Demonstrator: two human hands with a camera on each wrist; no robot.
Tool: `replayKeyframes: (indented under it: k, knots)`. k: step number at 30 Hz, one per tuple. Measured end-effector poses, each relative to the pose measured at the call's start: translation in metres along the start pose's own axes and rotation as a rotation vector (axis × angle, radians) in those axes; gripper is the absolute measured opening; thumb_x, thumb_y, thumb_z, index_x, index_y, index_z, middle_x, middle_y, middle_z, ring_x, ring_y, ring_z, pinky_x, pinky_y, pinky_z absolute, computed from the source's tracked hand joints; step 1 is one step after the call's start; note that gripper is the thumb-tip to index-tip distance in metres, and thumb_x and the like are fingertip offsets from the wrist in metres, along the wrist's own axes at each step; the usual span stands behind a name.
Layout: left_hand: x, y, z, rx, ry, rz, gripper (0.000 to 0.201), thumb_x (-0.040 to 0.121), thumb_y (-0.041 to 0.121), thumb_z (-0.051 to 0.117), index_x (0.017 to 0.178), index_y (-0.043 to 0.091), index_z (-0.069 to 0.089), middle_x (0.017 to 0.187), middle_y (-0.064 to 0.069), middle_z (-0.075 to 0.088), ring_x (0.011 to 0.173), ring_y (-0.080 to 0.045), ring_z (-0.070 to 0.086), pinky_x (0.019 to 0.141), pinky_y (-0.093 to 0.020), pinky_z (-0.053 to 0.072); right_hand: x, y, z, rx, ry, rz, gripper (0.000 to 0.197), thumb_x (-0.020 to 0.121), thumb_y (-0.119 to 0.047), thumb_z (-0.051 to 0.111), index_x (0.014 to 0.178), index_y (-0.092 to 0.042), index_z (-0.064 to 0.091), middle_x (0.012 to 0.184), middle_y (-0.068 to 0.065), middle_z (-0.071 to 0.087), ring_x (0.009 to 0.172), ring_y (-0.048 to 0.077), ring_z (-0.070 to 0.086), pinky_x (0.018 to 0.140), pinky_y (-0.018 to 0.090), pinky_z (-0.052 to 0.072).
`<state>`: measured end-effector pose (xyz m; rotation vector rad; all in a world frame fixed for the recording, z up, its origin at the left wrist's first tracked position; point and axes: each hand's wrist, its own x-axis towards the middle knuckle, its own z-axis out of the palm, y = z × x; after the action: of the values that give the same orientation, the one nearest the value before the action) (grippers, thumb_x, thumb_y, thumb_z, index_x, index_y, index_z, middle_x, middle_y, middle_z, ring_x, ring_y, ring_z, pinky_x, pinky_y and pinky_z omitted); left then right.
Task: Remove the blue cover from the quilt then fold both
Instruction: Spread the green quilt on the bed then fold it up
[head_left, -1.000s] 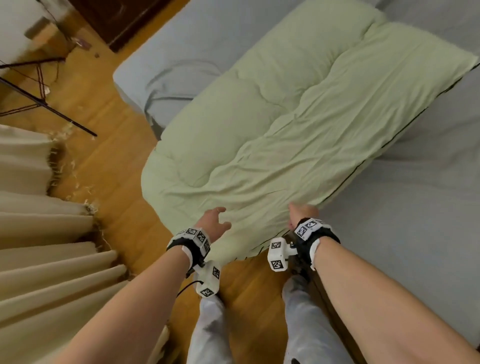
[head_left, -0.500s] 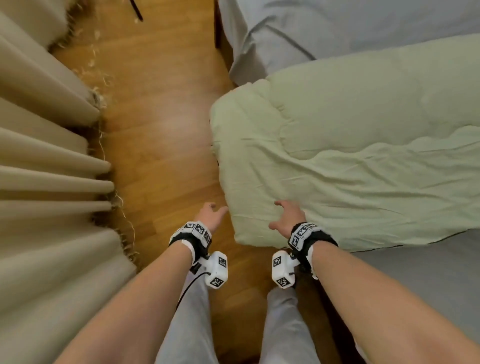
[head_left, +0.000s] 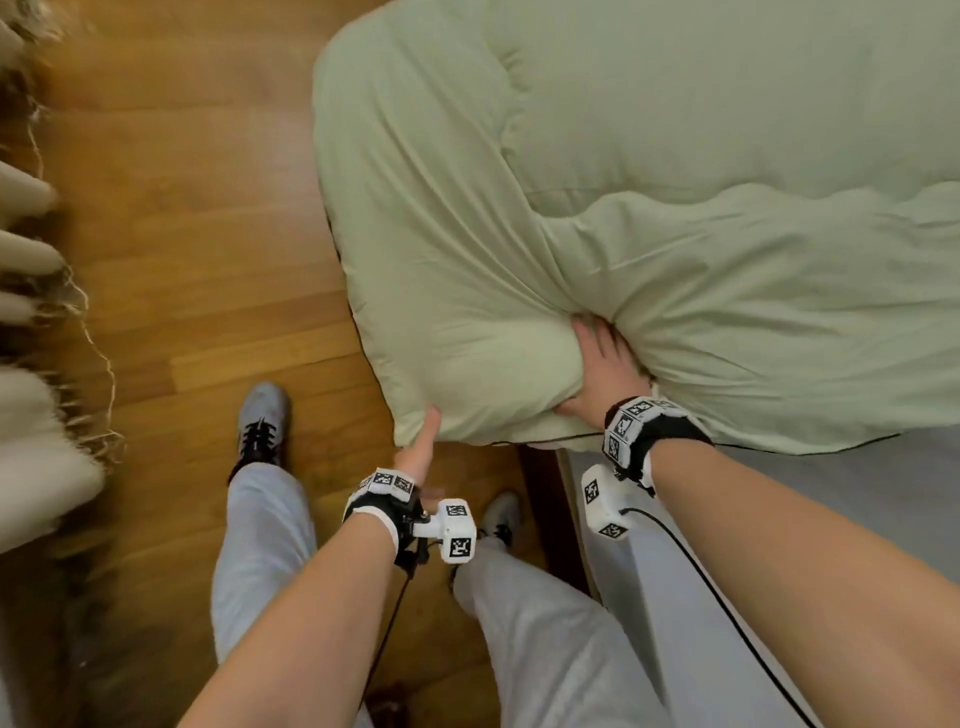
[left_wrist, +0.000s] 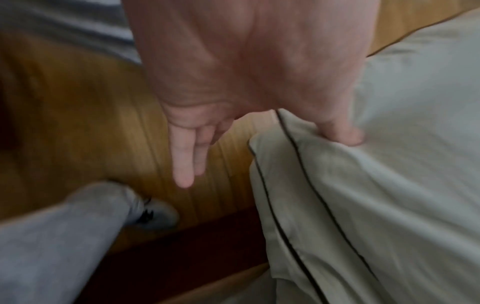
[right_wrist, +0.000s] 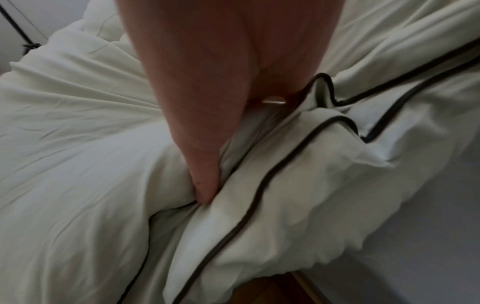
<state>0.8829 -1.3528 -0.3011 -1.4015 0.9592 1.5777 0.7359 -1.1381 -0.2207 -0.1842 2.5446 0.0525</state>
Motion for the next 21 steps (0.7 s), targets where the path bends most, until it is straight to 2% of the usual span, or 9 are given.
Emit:
replayKeyframes:
  k: [2,5,7,8,11,13,15,17,21]
  knots:
    - [-0.010,-0.011,0.032,-0.228,-0.093,-0.062,0.130,0.049,0.094,0.058,0.154,0.034,0.011,0.159,-0.013,0.018,0.128,-0.043,0.047,0.095,-0.063,0.045,0.009,0.013,0.009,0.008,0.026,-0.051,0.119,0.061,-0.051,0.079,0.155,-0.029,0.010,0.160,0.001,0.015,0.146,0.026,0.019,0.115,0.049,0.027]
    - [0.005,-0.016,0.075,-0.496,-0.264,-0.079,0.110,0.072,0.086,0.043,0.155,0.027,0.000,0.160,-0.018,0.012,0.139,-0.043,0.032,0.108,-0.061,0.033,0.024,0.027,0.018,0.075,0.019,-0.094,0.119,0.063,-0.049,0.082,0.155,-0.029,0.010,0.162,0.000,0.014,0.147,0.025,0.018,0.119,0.046,0.022]
    - [0.020,-0.009,0.099,-0.660,-0.344,-0.056,0.106,0.075,0.087,0.038,0.155,0.022,0.012,0.157,-0.018,0.023,0.139,-0.042,0.033,0.110,-0.059,0.033,0.035,0.032,0.020,0.114,-0.015,-0.120,0.118,0.063,-0.051,0.081,0.155,-0.028,0.010,0.161,0.002,0.015,0.148,0.026,0.018,0.120,0.045,0.020]
    - [0.028,-0.007,0.109,-0.708,-0.360,-0.022,0.109,0.070,0.088,0.043,0.153,0.022,0.021,0.155,-0.017,0.030,0.136,-0.041,0.038,0.107,-0.059,0.037,0.040,0.034,0.019,0.134,-0.030,-0.128,0.117,0.063,-0.052,0.080,0.154,-0.026,0.012,0.161,0.004,0.016,0.147,0.028,0.020,0.120,0.044,0.020]
    - [0.056,-0.005,0.128,-0.750,-0.239,0.053,0.115,0.048,0.086,0.067,0.139,0.019,0.044,0.141,-0.014,0.050,0.122,-0.037,0.054,0.096,-0.055,0.049,0.048,0.034,0.019,0.172,-0.045,-0.127,0.114,0.062,-0.051,0.080,0.153,-0.022,0.017,0.158,0.009,0.021,0.144,0.031,0.026,0.119,0.044,0.022]
    - [0.051,-0.003,0.131,-0.778,-0.260,0.079,0.087,0.066,0.076,0.067,0.127,0.015,0.055,0.127,-0.017,0.063,0.111,-0.033,0.064,0.083,-0.045,0.057,0.047,0.034,0.021,0.167,-0.018,-0.129,0.112,0.064,-0.049,0.080,0.152,-0.020,0.018,0.158,0.009,0.022,0.144,0.031,0.026,0.119,0.043,0.022]
    - [0.046,-0.004,0.128,-0.771,-0.273,0.101,0.067,0.080,0.060,0.069,0.124,0.011,0.059,0.115,-0.017,0.069,0.102,-0.031,0.069,0.074,-0.039,0.058,0.043,0.031,0.019,0.166,-0.009,-0.125,0.110,0.066,-0.048,0.079,0.153,-0.021,0.017,0.158,0.008,0.021,0.144,0.031,0.026,0.119,0.043,0.023]
    - [0.043,-0.005,0.121,-0.723,-0.206,0.138,0.057,0.082,0.048,0.073,0.121,0.008,0.061,0.109,-0.016,0.071,0.096,-0.030,0.070,0.077,-0.039,0.057,0.038,0.027,0.014,0.167,-0.028,-0.113,0.111,0.064,-0.052,0.078,0.153,-0.023,0.017,0.158,0.006,0.020,0.143,0.031,0.027,0.117,0.047,0.026]
    - [0.024,0.001,0.102,-0.595,-0.116,0.175,0.072,0.064,0.053,0.085,0.116,0.007,0.068,0.104,-0.017,0.073,0.092,-0.034,0.071,0.087,-0.045,0.056,0.014,0.016,-0.006,0.221,0.026,-0.119,0.124,0.051,-0.065,0.072,0.152,-0.034,0.009,0.154,0.001,0.024,0.139,0.031,0.032,0.107,0.054,0.038]
